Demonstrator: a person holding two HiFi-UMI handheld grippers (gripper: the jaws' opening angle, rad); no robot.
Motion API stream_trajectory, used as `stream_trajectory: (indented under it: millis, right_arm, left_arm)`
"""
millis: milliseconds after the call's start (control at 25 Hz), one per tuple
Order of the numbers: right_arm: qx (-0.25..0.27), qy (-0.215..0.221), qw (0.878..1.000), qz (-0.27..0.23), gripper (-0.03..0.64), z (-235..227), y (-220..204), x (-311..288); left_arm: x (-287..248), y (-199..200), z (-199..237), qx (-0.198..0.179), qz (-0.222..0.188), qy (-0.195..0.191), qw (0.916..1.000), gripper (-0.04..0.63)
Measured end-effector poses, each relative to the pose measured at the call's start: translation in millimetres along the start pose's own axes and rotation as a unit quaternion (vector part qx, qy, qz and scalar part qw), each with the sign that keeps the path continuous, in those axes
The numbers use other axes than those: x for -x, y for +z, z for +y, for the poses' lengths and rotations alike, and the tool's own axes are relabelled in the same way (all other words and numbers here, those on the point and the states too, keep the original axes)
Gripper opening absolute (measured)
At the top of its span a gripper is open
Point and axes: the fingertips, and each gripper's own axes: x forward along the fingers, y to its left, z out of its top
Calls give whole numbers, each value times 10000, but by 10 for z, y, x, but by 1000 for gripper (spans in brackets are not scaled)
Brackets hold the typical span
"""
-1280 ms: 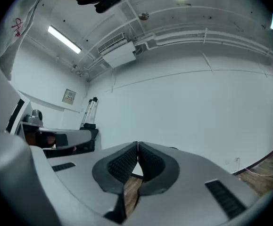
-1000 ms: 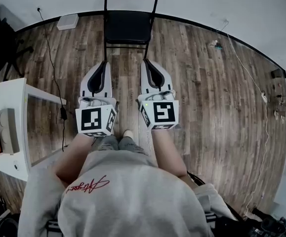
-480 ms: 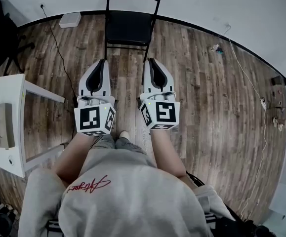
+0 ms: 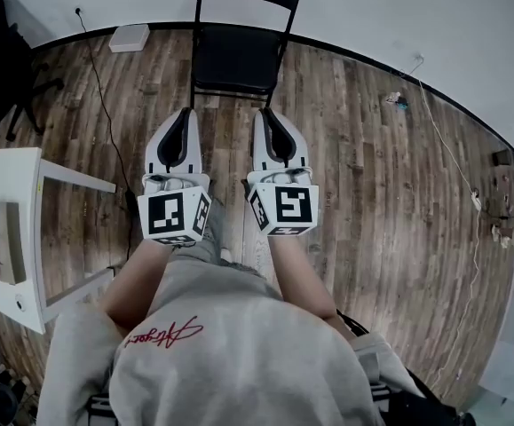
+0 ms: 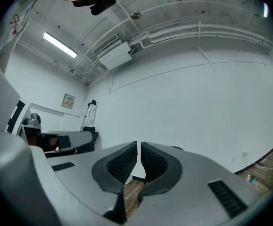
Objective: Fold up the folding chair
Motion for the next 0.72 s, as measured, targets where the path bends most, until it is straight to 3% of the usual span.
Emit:
stream_trajectory:
  millis: [200, 560, 640, 720]
  right_arm:
    - [-118, 8, 9999, 98, 20, -190, -199, -756]
    - [-403, -355, 9981, 306, 20, -679, -641, -2307]
    - [-760, -437, 9956, 326, 20, -787, -812, -2513]
    - [-1490, -351, 9882, 108, 19, -872, -1001, -2640]
  left_arm:
    - [-714, -149, 252, -82, 11, -138, 9999, 23]
    - [-2226, -324, 799, -82, -152, -669, 9976, 23]
    - [-2448, -425, 882, 102, -97, -740, 9972, 23]
    - [-2611, -546, 945, 235, -51, -739, 9970, 23]
